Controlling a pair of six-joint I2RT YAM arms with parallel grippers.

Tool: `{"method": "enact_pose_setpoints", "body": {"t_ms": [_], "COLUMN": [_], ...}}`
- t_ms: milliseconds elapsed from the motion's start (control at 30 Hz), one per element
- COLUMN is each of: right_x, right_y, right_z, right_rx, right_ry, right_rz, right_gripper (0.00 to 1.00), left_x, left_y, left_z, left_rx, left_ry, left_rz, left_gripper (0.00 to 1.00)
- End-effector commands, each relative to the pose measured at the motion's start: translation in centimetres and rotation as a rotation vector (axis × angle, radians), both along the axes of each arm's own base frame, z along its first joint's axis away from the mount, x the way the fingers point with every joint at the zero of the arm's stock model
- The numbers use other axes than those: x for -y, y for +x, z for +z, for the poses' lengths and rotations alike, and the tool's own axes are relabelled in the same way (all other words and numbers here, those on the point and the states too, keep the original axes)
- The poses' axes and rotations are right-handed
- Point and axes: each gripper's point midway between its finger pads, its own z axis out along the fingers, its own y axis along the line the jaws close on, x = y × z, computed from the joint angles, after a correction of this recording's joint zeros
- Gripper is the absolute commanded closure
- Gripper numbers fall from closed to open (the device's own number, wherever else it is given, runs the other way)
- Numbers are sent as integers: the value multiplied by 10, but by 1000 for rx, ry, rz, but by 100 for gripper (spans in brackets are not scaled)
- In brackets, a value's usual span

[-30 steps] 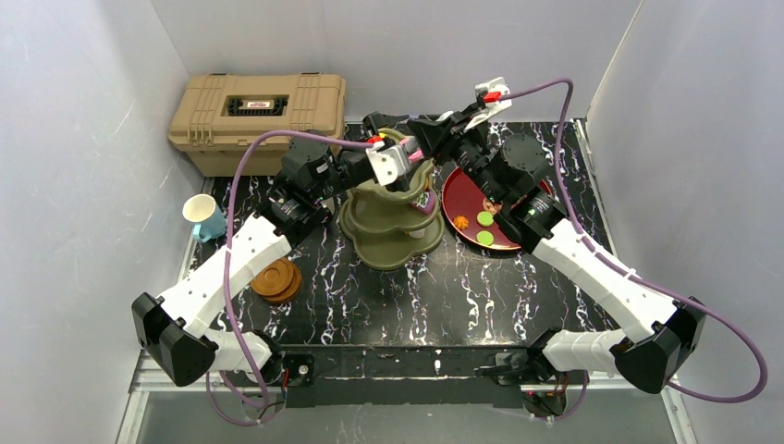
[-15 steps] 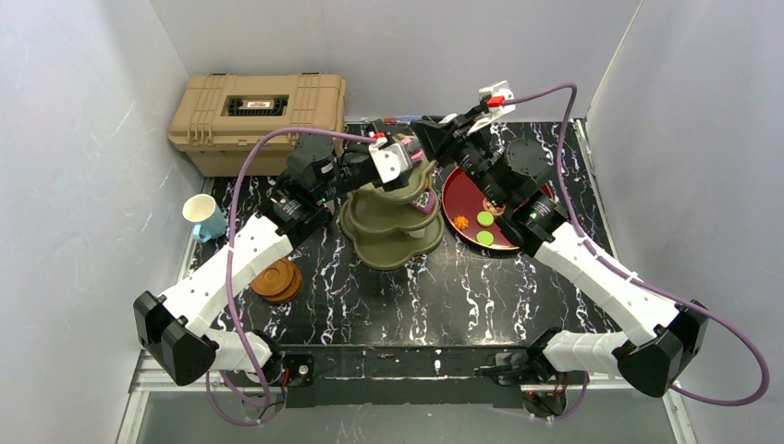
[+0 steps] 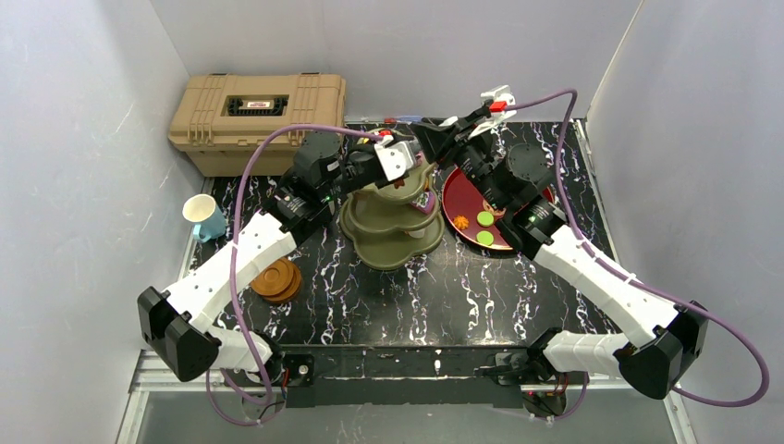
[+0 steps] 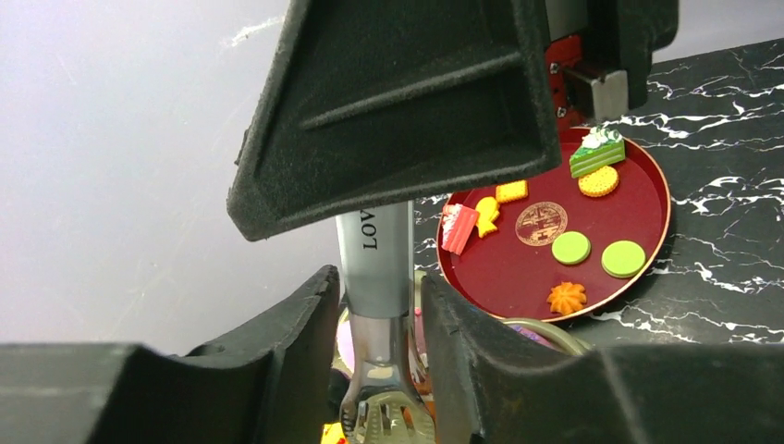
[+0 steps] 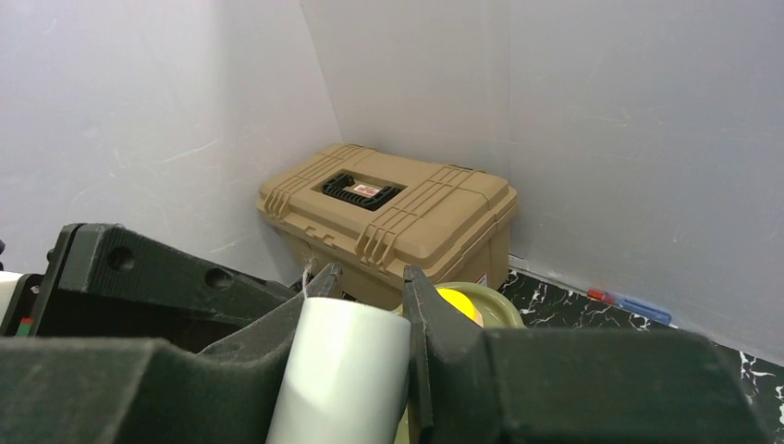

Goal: Serve the afternoon tea
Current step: Place the desert on the desert table.

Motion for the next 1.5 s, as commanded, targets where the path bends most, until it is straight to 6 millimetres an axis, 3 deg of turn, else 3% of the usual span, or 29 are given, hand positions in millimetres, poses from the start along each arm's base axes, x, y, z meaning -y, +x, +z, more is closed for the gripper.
{"method": "enact_pose_setpoints", "body": {"t_ms": [0,67,233,367,667,800,867,933,1000,1067,1100,1167,1200,1367,1467], "right_x": [10,10,12,14,14,15,16,18,21,25,26,29,31,54,70], "right_y": [-16,-16,-17,-16,-14,-15,-15,-17,-18,-20,-21,-24,-24,-18,-3], "right_z": [42,42,42,39,35,34,33,37,44,52,56,64,67,68,52], "right_rx": [102,104,106,105,99,90,85,89,100,114,120,131,136,131,97], "right_ry": [106,106,103,91,69,61,57,61,74,86,89,87,84,26,-49], "right_rz": [19,21,14,3,-8,-8,-9,-14,-22,-28,-30,-33,-43,-165,-290], "right_gripper": [73,73,71,70,54,51,56,77,91,93,93,94,94,99,99], "left_x": [4,4,0,-2,-3,-1,0,-1,-1,-2,-3,-4,-5,-14,-21], "left_y": [-2,-3,0,-2,1,-2,-4,-6,-11,-14,-15,-19,-21,-30,-40], "left_z": [18,17,21,20,22,25,30,37,43,48,50,53,55,59,58], "left_rx": [40,38,48,48,46,50,51,53,55,56,56,55,55,-36,-93], "left_ry": [-20,-17,-22,-23,-28,-31,-42,-57,-71,-82,-86,-94,-98,-114,-130], "left_rz": [-14,-16,13,14,29,12,5,1,-10,-16,-17,-21,-22,-7,1], "left_gripper": [57,58,81,82,84,84,85,84,80,72,61,27,22,2,2]}}
